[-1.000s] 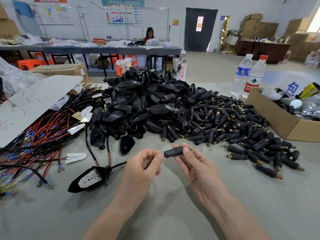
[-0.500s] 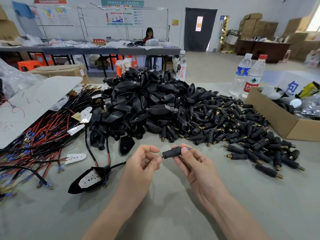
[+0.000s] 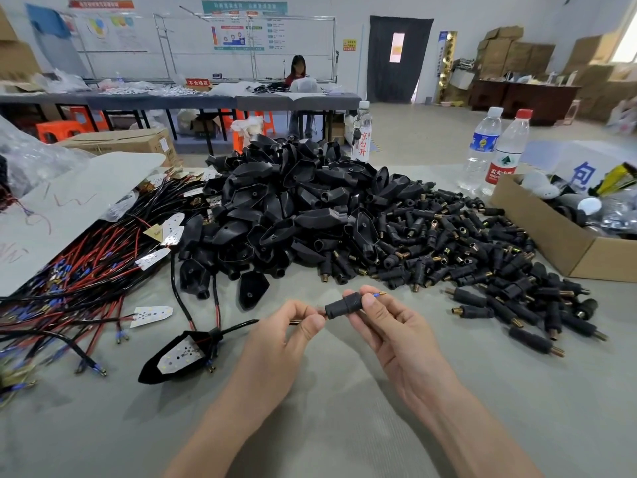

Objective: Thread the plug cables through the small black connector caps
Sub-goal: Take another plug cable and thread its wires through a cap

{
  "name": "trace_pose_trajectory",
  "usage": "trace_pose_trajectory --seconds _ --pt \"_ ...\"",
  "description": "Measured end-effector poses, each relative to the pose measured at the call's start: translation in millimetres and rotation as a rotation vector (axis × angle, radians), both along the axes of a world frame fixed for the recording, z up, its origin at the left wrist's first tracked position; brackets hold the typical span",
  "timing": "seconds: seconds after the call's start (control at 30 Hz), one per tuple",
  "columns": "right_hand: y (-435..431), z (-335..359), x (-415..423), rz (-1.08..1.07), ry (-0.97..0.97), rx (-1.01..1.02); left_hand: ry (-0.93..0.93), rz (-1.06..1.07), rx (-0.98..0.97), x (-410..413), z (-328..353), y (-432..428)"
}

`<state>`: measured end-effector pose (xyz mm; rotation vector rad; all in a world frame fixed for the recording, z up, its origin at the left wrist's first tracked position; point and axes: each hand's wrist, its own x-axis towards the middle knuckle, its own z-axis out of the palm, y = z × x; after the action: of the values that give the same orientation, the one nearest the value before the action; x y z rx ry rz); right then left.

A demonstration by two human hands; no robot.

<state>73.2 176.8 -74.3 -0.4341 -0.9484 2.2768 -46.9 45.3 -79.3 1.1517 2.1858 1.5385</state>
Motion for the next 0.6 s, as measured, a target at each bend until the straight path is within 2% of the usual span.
trace_pose_trajectory --seconds 0.3,0.4,0.6 --pt "-2.3 3.8 2.5 0.081 -0.017 0.077 0.021 -0.05 -0.014 -2.7 3.8 -4.6" --pt "-4.3 4.5 2.4 0.092 -0.03 0.119 0.116 -0.068 -0.061 -3.4 3.0 -4.8" --pt "0.0 7.3 3.6 0.084 0.007 0.076 0.209 -0.077 -0.014 2.1 -1.6 -6.1"
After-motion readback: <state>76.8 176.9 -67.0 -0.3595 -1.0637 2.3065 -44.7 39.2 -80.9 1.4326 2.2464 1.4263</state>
